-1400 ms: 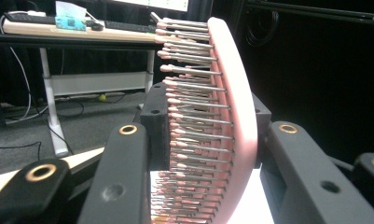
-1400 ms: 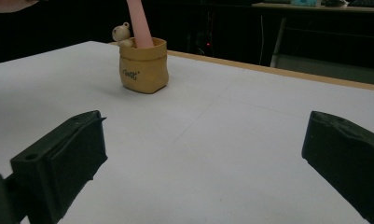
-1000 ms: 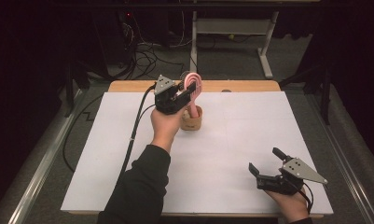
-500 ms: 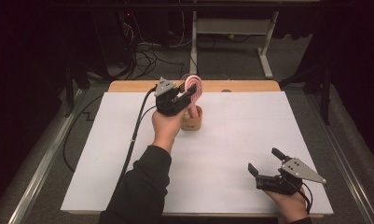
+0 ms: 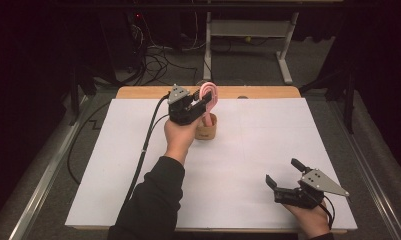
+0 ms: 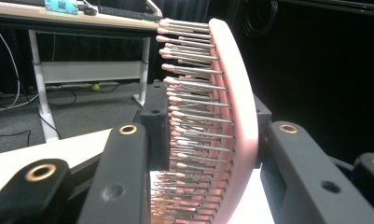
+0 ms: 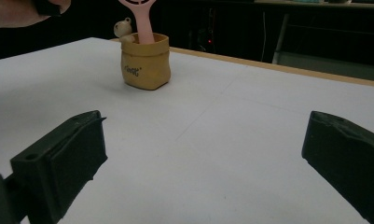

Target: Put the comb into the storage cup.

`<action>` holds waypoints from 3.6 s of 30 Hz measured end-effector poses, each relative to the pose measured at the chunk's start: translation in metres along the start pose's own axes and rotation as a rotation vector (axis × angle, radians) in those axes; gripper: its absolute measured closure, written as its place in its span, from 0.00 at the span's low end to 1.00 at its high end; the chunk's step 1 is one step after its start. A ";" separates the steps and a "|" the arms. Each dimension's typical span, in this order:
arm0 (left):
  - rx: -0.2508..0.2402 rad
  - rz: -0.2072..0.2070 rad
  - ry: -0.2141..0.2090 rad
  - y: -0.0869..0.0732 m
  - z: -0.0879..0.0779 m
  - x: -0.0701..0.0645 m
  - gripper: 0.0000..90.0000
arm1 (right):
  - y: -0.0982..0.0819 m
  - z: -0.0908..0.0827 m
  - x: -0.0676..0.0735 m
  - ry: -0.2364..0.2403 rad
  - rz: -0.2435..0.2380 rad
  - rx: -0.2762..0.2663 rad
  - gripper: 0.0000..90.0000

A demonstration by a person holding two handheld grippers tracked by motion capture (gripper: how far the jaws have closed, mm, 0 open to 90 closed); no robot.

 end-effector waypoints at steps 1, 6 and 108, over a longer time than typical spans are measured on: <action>0.000 -0.001 0.000 0.000 0.000 0.000 0.70 | 0.000 0.000 0.000 0.000 0.000 0.001 0.00; 0.005 -0.009 -0.003 -0.002 0.002 0.001 0.70 | 0.000 0.000 0.000 0.001 -0.001 0.003 0.00; 0.076 0.008 0.115 -0.005 0.006 0.033 0.16 | -0.002 0.001 0.000 -0.002 -0.003 0.020 0.00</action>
Point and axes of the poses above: each handheld gripper's, and its own axes: z roughly forward along the jaws, y roughly out of its top, x roughly to its left, the point moved 2 cm from there along z, roughly forward along the jaws, and after that the axes turned 5 degrees about x, right-handed, at the moved point
